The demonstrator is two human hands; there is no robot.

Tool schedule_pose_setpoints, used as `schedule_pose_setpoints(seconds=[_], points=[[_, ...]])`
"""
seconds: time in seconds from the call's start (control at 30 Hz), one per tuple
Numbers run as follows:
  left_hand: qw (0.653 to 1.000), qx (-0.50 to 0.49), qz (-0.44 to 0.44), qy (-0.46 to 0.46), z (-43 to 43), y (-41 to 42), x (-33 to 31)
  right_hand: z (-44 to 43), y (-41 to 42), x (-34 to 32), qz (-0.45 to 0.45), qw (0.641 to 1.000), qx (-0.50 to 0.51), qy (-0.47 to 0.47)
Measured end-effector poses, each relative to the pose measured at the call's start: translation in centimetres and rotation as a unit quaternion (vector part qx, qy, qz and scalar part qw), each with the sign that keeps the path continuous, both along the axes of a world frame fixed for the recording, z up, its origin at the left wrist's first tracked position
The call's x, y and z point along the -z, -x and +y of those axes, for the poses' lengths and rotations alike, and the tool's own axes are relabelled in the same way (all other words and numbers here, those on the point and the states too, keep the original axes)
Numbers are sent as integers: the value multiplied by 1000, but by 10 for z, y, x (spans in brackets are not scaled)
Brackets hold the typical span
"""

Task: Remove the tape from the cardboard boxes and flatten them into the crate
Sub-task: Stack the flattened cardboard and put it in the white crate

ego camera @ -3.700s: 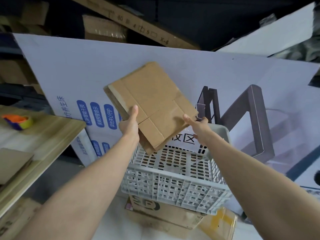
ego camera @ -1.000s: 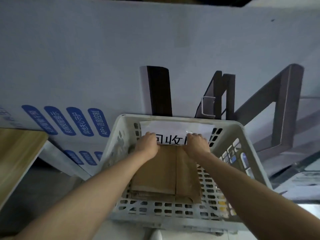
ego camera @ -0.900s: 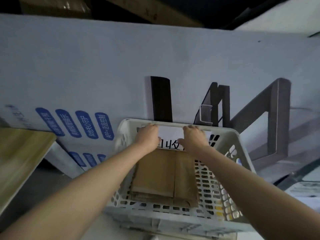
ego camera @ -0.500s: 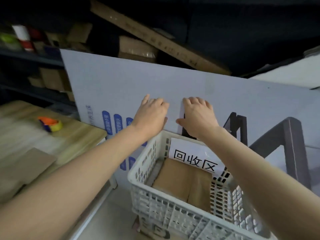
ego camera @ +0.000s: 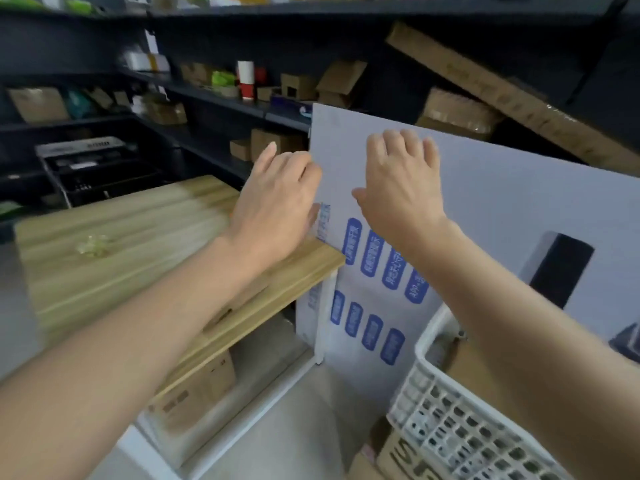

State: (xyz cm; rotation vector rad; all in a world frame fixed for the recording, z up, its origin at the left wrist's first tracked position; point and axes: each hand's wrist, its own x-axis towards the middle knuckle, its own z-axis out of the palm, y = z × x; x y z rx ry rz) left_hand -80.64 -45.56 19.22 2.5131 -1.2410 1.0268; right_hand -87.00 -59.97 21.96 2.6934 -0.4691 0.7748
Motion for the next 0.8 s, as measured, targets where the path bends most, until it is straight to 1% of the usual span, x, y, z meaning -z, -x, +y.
schedule_pose_setpoints(seconds=[0.17, 0.3, 0.5, 0.57, 0.8], points=[[998, -48, 21, -17, 115, -74, 17, 115, -87, 16, 9, 999, -45, -21], [996, -63, 44, -36, 172, -127, 28, 170, -141, 32, 21, 998, -49, -29], [996, -56, 68, -26, 203, -190, 48, 199, -204, 57, 42, 998, -44, -28], [994, -59, 85, -29, 207, -208, 59, 204, -224, 67, 48, 997, -53, -38], [984, -77, 156, -46, 234, -279, 111, 236, -288, 110, 109, 988, -82, -67]])
